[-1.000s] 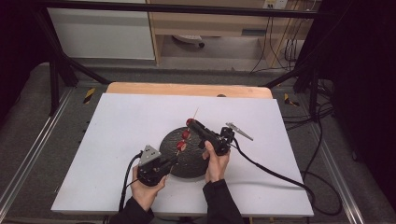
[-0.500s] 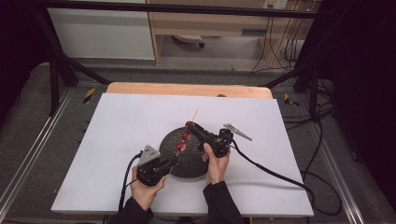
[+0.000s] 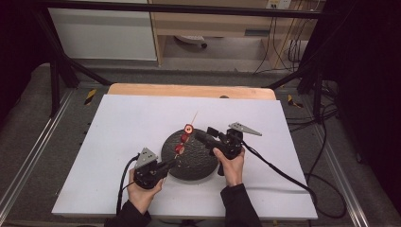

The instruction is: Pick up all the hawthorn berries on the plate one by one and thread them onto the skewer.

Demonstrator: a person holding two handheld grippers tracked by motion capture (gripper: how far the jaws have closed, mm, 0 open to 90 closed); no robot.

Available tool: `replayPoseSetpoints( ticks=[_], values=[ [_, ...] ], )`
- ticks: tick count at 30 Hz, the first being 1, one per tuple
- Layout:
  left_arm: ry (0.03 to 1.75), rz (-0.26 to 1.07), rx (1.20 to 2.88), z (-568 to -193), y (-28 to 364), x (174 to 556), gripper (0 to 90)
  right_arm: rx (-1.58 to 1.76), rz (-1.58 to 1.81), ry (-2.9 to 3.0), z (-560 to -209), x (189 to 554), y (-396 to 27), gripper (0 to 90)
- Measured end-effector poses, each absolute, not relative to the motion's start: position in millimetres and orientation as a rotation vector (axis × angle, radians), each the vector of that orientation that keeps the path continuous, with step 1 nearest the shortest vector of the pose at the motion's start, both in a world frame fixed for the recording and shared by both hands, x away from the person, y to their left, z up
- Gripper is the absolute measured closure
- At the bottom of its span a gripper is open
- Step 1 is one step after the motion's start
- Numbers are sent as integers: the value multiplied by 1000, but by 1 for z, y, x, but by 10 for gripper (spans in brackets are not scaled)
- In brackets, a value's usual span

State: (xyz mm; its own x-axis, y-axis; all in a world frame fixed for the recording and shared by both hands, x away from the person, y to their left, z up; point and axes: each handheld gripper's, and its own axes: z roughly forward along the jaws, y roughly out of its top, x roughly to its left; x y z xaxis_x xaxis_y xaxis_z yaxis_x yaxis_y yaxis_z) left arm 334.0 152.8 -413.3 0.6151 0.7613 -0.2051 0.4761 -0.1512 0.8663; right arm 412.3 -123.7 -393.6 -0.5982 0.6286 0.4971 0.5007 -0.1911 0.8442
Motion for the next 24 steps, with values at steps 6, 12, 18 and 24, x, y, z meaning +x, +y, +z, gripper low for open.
replayPoseSetpoints(
  ticks=[6,12,18,24],
  values=[
    [984,355,1835,-411,159,334,887,1311,1743,2063,-396,410,-138,115],
    [971,363,1861,-407,166,335,886,1252,1555,2198,-405,407,-155,52],
    [968,362,1888,-404,172,336,886,1205,1434,2300,-415,401,-169,19],
    [973,357,1924,-400,179,341,885,1185,1378,2316,-424,393,-187,5]
  ],
)
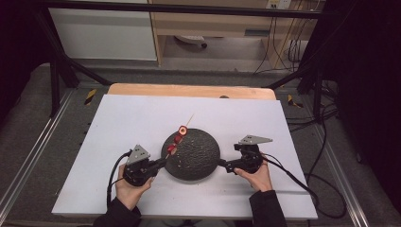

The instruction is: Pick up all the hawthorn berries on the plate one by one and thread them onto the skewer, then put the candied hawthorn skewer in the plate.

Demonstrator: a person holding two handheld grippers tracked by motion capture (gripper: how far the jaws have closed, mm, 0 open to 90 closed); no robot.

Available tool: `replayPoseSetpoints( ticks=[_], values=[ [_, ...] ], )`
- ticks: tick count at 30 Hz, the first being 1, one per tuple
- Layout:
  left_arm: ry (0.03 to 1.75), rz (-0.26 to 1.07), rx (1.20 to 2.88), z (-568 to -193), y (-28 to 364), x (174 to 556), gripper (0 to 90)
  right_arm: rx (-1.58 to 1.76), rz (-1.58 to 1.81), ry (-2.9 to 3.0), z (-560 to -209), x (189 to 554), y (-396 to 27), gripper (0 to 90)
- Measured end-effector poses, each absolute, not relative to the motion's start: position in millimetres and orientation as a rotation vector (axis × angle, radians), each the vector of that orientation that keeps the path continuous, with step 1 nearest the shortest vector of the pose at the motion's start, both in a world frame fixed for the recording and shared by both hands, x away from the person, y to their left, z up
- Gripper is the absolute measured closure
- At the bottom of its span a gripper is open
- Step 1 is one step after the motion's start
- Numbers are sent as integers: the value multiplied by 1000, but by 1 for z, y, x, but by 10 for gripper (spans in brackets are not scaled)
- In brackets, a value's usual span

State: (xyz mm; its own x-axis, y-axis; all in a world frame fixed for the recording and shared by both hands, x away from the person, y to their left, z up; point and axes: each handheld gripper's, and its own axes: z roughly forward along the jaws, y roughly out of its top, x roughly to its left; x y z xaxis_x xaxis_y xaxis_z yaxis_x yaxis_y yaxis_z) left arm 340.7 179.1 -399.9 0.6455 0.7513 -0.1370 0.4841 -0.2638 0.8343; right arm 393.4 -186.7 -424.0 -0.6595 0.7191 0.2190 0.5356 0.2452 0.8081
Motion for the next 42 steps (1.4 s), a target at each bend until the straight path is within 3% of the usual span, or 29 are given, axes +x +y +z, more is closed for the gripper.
replayPoseSetpoints(
  ticks=[23,42],
  values=[
    [1018,306,2095,-399,158,371,886,1148,1282,2381,-447,367,-234,13],
    [1079,254,2237,-411,138,376,885,1161,1267,2387,-452,361,-241,12]
  ],
)
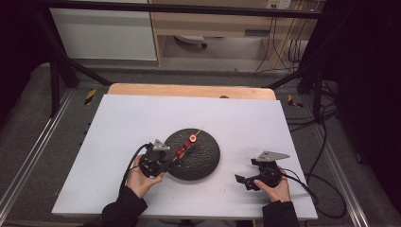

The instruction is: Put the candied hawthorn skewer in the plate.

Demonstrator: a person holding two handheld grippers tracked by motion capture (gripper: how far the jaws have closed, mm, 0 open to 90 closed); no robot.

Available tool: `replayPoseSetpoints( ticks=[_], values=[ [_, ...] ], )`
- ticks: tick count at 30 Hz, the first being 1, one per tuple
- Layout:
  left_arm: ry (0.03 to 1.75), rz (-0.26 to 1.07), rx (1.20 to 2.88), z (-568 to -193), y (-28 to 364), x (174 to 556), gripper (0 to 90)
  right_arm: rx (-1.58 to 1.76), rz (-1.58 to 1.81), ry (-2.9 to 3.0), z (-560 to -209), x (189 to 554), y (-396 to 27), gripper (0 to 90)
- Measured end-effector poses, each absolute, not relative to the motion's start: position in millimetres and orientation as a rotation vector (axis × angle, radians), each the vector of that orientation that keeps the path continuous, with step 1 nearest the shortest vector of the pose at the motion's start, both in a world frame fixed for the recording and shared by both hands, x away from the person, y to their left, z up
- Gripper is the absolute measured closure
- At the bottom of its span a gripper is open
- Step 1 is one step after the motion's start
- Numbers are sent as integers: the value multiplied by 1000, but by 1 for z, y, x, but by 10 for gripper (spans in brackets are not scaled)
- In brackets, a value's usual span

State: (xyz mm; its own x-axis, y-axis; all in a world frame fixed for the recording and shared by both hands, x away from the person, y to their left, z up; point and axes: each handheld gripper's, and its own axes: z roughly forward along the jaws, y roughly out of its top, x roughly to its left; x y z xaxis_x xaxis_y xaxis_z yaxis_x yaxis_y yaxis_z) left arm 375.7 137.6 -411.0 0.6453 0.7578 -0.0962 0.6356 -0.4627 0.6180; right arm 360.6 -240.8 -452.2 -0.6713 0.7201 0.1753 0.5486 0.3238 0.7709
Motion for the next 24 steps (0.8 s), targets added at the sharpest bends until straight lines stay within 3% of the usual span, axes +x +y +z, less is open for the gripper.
replayPoseSetpoints(
  ticks=[24],
  values=[
    [1121,262,2307,-420,118,384,879,1170,1294,2371,-452,360,-245,15]
  ],
)
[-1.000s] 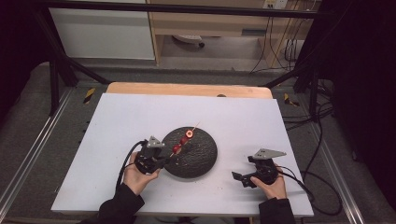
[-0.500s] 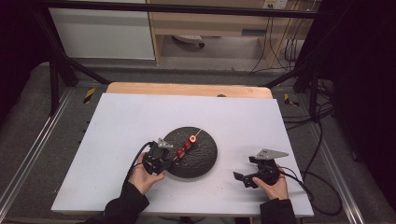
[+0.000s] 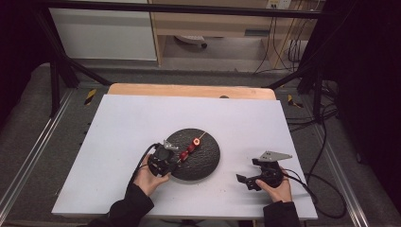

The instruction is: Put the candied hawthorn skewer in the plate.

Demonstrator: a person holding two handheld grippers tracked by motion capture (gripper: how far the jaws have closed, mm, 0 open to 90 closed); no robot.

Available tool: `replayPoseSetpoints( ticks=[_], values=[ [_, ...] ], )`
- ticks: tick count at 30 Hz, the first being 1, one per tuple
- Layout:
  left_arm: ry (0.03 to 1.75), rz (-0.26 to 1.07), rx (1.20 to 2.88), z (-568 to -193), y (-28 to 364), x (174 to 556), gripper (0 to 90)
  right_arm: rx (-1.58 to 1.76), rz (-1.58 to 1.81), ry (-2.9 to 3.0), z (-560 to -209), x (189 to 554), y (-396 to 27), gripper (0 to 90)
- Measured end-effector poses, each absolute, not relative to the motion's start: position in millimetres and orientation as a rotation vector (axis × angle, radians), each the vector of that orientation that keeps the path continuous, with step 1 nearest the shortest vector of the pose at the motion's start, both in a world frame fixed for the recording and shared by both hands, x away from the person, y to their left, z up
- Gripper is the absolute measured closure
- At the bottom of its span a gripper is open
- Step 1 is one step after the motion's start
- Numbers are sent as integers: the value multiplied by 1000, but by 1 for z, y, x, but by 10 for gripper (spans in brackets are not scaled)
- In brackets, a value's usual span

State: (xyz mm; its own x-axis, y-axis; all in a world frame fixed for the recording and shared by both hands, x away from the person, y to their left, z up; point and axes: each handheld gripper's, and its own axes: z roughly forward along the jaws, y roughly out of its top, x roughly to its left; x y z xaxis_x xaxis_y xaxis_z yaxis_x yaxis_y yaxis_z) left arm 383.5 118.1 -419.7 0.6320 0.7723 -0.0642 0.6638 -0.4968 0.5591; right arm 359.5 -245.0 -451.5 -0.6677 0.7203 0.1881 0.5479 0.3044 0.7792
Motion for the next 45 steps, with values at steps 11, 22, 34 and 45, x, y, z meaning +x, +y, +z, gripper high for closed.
replayPoseSetpoints(
  ticks=[11,22,34,45],
  values=[
    [1038,254,2255,-414,132,381,775,1174,1287,2367,-452,360,-245,15],
    [924,303,2205,-402,165,372,361,1183,1295,2356,-451,360,-246,14],
    [992,351,2136,-413,220,364,72,1189,1302,2353,-450,360,-247,11],
    [1009,388,2064,-431,262,352,66,1200,1298,2354,-451,360,-246,7]
  ],
)
